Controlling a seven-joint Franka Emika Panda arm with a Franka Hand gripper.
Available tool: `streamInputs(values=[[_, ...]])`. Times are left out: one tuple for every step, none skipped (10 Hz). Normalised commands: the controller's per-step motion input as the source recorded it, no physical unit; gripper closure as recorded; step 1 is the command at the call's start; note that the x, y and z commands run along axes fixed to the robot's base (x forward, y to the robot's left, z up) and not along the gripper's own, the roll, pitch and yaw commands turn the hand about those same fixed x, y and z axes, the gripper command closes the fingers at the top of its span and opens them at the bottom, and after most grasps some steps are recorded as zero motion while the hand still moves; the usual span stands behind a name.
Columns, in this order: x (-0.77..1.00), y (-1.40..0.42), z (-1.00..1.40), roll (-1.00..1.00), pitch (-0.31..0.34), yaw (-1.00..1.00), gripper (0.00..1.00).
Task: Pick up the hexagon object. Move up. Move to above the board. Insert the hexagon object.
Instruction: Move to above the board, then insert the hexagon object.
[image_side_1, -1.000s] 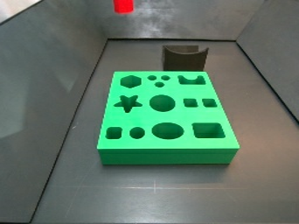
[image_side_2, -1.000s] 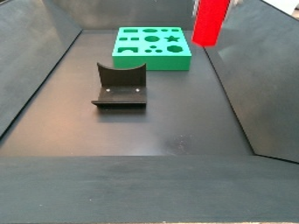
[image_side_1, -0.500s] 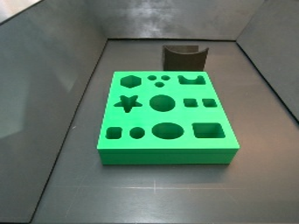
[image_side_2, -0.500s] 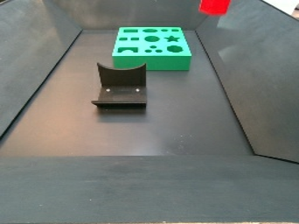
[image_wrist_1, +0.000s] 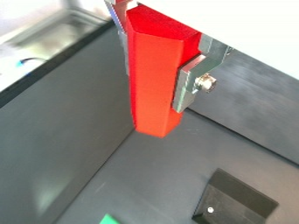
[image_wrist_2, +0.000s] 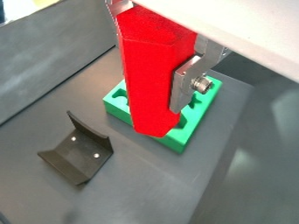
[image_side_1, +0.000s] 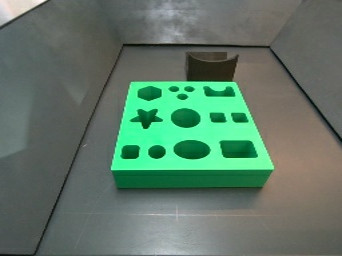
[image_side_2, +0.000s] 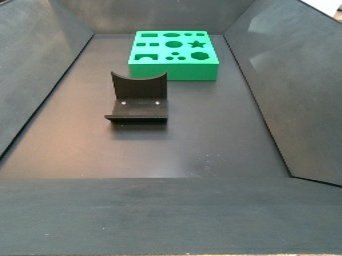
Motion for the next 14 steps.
streamInputs(values=[[0.33,-1.0,0.1,0.19,0.36,0.52,1.0],[0.34,-1.0,0.1,0.11,0.232,0.22,1.0],[0.34,-1.0,0.1,0.07,0.16,0.09,1.0],[0.35,-1.0,0.1,0.04,0.115,0.04,1.0],[0.36,-1.0,0.11,0.02,0.095,0.03,1.0],[0.37,-1.0,0.11,0.02,0.103,0.02,1.0],[0.39,-1.0,0.11,0.01,0.119,0.02,1.0],[0.4,-1.0,0.12,0.01,0.128,0.01,1.0],[0.41,-0.91,0.11,0.02,0.134,0.01,1.0],[0.28,-0.58,0.07,0.05,0.129,0.01,1.0],[0.2,-0.32,0.05,0.06,0.119,0.01,1.0],[0.15,-0.22,0.04,0.06,0.104,0.01,1.0],[0.0,0.0,-0.02,0.0,0.0,0.0,1.0],[0.0,0.1,-0.31,0.03,0.0,0.0,1.0]])
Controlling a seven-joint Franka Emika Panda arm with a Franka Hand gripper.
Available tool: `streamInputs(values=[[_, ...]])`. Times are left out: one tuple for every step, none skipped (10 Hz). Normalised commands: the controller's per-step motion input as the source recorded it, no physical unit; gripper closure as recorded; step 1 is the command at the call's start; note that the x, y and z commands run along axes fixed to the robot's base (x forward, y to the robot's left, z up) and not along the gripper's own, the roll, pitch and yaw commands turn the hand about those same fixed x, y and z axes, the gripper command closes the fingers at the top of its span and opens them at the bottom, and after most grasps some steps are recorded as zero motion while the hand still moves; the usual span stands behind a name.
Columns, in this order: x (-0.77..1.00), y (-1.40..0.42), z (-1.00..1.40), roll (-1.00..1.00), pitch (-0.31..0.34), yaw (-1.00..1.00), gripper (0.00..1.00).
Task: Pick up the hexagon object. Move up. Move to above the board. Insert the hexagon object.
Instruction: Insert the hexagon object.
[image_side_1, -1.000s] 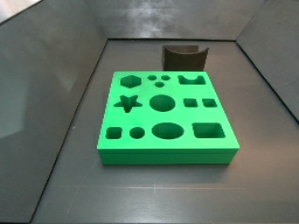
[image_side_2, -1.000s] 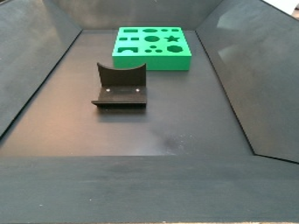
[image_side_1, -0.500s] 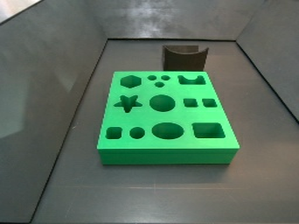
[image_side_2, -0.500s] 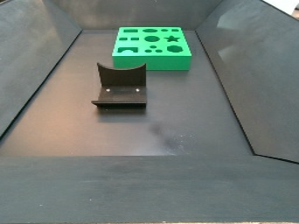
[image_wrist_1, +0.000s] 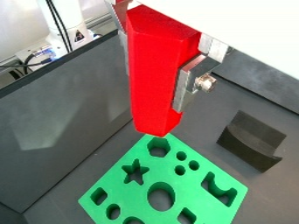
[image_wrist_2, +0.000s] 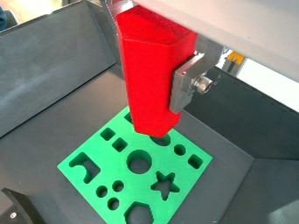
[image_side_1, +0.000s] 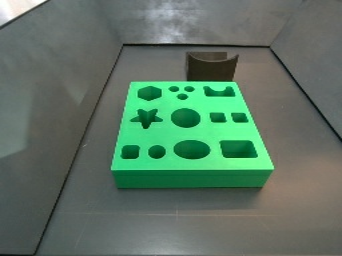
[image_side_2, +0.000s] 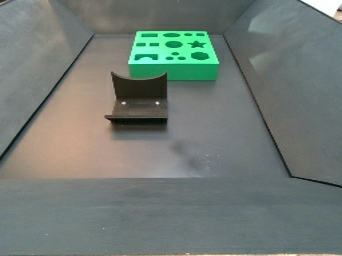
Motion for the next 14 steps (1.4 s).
streamInputs(values=[[0.0,0.16,-0.55,0.07,-0.029,0.0,1.0],[0.0,0.16,-0.65,0.05,-0.081,0.0,1.0],[0.0,0.15,-0.71,0.07,-0.089,0.0,1.0],[0.0,0.18,-0.71,0.12,-0.053,-0.03,1.0],[0.0,0.24,-0.64,0.05,-0.026,-0.02,1.0],[0.0,0.29,-0.67,0.02,0.0,-0.05,1.0],[0.01,0.31,-0.63,0.0,0.0,-0.05,1.0],[0.0,0.3,-0.63,0.03,0.0,-0.05,1.0],[0.0,0.26,-0.67,0.01,0.0,-0.05,1.0],[0.0,0.24,-0.56,0.0,-0.021,0.0,1.0],[-0.08,0.14,-0.53,0.0,-0.084,0.0,1.0],[-0.13,0.14,-0.57,0.0,-0.154,0.0,1.0],[-0.16,0.19,-0.57,-0.04,-0.19,0.0,1.0],[-0.21,0.23,-0.52,-0.09,-0.206,0.0,1.0]])
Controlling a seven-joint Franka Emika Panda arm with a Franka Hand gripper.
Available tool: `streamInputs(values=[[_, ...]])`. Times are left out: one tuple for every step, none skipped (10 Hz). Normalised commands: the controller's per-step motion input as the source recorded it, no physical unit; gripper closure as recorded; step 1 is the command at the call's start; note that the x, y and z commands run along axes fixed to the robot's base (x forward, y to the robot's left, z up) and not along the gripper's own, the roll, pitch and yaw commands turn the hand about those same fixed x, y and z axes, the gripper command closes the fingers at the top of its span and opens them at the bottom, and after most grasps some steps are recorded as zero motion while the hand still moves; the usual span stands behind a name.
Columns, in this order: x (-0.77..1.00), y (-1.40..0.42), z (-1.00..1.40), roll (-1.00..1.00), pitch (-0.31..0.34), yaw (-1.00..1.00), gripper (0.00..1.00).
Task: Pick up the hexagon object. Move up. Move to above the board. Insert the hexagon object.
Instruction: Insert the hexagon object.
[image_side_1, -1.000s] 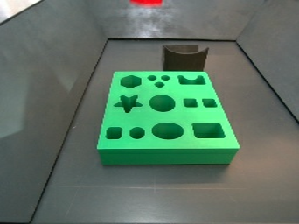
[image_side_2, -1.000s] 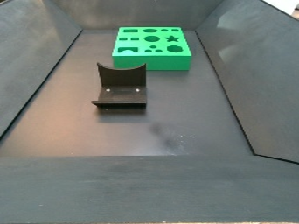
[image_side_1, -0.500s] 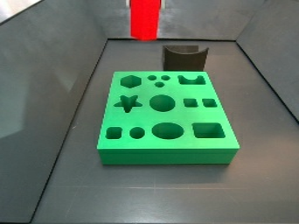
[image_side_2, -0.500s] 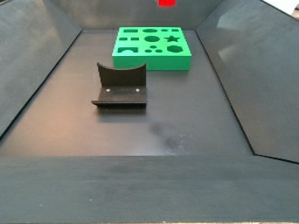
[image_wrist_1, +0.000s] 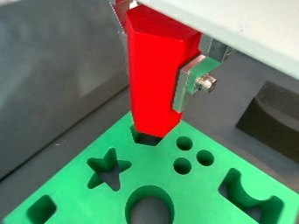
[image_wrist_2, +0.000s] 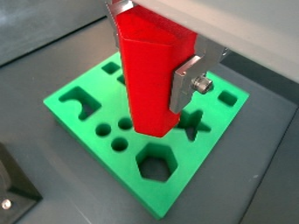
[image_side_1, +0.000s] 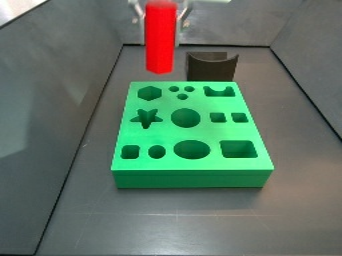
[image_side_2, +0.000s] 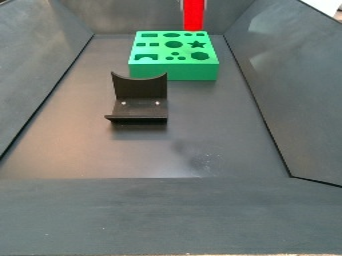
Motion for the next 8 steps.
streamInputs(values=[[-0.22,0.18,-0.46,-0.12,-0.243,-0.01,1.0],[-0.28,0.14,-0.4,-0.11,-0.253,-0.03,1.0],[-0.07,0.09,-0.09,-0.05,-0.093,0.0,1.0],[0.0,0.0,0.0,0.0,-0.044,0.0,1.0],[0.0,0.0,-0.32,0.03,-0.103,0.03,1.0],[-0.05,0.0,-0.53,0.09,-0.144,0.03,1.0],[-0.02,0.0,-0.39,0.05,-0.12,0.01,1.0],[-0.01,0.0,-0.34,0.03,-0.094,0.01,1.0]])
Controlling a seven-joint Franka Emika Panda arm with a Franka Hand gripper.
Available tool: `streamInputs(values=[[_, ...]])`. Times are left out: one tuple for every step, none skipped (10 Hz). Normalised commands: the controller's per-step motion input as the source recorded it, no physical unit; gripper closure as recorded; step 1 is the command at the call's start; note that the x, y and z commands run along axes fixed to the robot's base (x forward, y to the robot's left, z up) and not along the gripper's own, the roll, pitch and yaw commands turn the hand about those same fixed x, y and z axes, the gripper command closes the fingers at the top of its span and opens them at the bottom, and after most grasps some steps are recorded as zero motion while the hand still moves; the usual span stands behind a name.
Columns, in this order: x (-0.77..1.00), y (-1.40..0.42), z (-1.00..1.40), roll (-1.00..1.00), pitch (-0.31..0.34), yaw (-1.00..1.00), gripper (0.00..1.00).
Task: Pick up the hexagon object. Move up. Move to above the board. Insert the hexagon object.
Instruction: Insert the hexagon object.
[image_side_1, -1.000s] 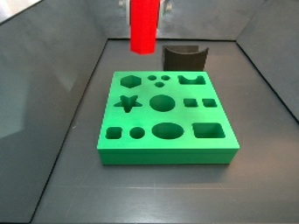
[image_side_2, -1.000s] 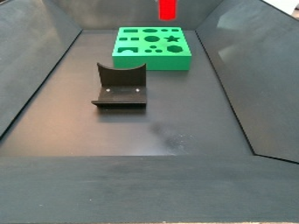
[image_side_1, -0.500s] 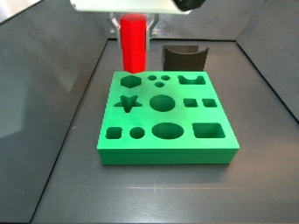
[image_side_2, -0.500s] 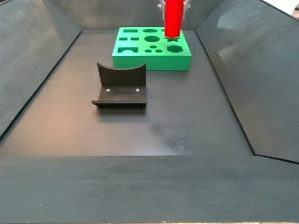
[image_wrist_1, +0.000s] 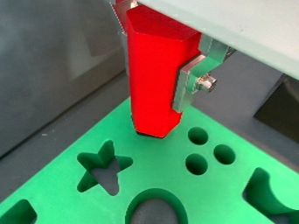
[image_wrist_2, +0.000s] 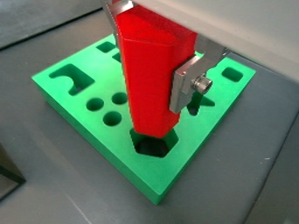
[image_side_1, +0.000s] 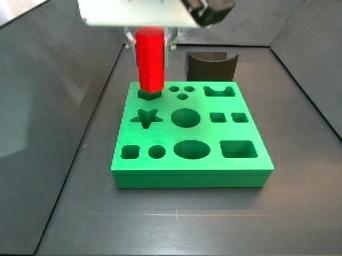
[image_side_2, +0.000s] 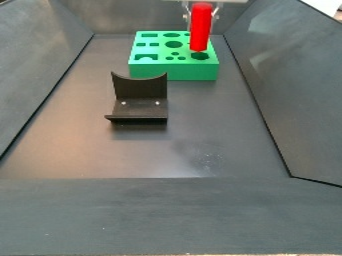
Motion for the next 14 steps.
streamInputs(values=[[-0.07,0.01,-0.3,0.03,-0.07,0.0,1.0],[-0.09,0.05,-0.2,0.0,-0.041,0.0,1.0],[-0.09,0.08,-0.11,0.0,0.0,0.0,1.0],[-0.09,0.11,-0.06,0.0,0.0,0.0,1.0],[-0.04,0.04,-0.07,0.0,-0.011,0.0,1.0],[0.0,0.0,-0.07,0.0,-0.026,0.0,1.0],[0.0,0.0,-0.16,0.0,-0.067,0.0,1.0],[0.0,0.0,-0.16,0.0,-0.081,0.0,1.0],[0.02,0.0,-0.21,0.0,-0.073,0.0,1.0],[0.02,0.0,-0.23,0.0,-0.069,0.0,1.0],[0.0,0.0,-0.25,0.0,-0.066,0.0,1.0],[0.03,0.06,-0.28,0.05,-0.007,0.0,1.0],[0.0,0.09,-0.27,0.04,-0.01,0.0,1.0],[0.0,0.05,-0.21,0.0,-0.019,0.0,1.0]])
